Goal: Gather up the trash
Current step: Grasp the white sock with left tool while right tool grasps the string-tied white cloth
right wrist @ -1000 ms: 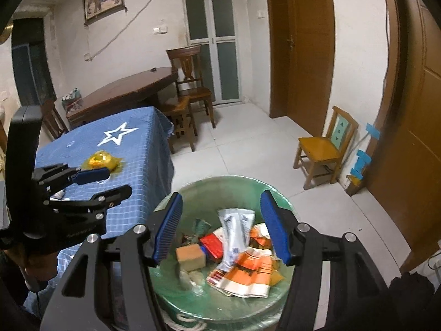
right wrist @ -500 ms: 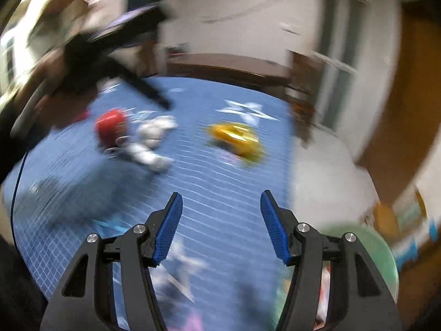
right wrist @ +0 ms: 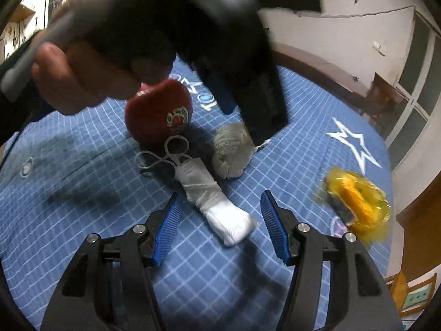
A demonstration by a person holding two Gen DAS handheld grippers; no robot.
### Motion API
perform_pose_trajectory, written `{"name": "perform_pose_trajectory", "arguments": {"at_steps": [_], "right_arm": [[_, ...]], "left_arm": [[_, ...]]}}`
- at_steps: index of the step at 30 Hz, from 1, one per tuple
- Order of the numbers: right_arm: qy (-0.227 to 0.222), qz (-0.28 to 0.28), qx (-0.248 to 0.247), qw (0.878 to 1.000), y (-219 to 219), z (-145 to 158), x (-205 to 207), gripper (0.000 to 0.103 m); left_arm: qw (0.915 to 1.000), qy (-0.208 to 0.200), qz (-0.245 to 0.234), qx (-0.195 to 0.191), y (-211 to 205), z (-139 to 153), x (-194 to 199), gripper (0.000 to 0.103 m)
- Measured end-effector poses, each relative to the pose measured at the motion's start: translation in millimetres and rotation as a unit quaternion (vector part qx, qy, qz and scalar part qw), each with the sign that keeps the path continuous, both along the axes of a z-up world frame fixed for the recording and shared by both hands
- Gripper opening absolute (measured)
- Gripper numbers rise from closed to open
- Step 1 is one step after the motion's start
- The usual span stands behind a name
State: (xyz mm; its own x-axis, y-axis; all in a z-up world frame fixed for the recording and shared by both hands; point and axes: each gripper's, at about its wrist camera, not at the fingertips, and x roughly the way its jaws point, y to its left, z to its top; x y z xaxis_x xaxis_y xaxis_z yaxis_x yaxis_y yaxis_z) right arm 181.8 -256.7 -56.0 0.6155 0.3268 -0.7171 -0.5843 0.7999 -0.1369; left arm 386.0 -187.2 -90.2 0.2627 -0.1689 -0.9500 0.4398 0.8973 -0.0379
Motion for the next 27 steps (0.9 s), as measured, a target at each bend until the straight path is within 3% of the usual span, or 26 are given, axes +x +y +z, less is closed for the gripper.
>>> {"name": "perform_pose_trajectory", "arguments": {"at_steps": [4, 5, 8, 10, 13, 21, 24, 25, 26, 27], "right_arm": [[0.03, 0.003, -0.001, 1.0, 6, -10, 12, 0.045], [0.031, 0.004, 0.003, 1.0, 5, -9, 11, 0.036], [0.049, 0.002, 0.019, 0.999, -3, -8, 9, 0.027], [0.058, 0.0, 0.035, 0.998, -8, -8, -3, 0.026], [0.069, -0.013, 0.054, 0.996, -18, -7, -15, 0.026], [0.099, -0.082, 0.061, 0.99, -29, -7, -85, 0.027], [0.101, -0.1, 0.063, 0.988, -29, -10, -109, 0.029], [0.097, -0.108, 0.067, 0.987, -28, -9, -114, 0.037], [0.093, -0.114, 0.068, 0.987, -25, -9, -117, 0.057], [0.075, -0.124, 0.066, 0.987, -24, -7, -118, 0.065]], "left_arm": [[0.9999, 0.004, -0.011, 0.004, -12, -7, 3, 0.056], [0.9999, 0.008, -0.011, 0.007, -14, -12, 2, 0.056], [0.9998, 0.018, -0.005, 0.01, -17, -20, 2, 0.041], [0.9998, 0.021, -0.002, 0.002, -16, -22, 1, 0.031], [1.0, 0.005, -0.006, 0.002, -17, -21, -6, 0.024], [0.9984, -0.019, -0.04, -0.034, -8, 2, -60, 0.023], [0.9981, -0.018, -0.053, -0.027, -7, -2, -73, 0.024], [0.9983, -0.021, -0.049, -0.023, -6, -5, -72, 0.025], [0.9986, -0.027, -0.043, -0.016, -7, -8, -69, 0.025], [0.9986, -0.026, -0.044, -0.013, -9, -10, -68, 0.028]]}}
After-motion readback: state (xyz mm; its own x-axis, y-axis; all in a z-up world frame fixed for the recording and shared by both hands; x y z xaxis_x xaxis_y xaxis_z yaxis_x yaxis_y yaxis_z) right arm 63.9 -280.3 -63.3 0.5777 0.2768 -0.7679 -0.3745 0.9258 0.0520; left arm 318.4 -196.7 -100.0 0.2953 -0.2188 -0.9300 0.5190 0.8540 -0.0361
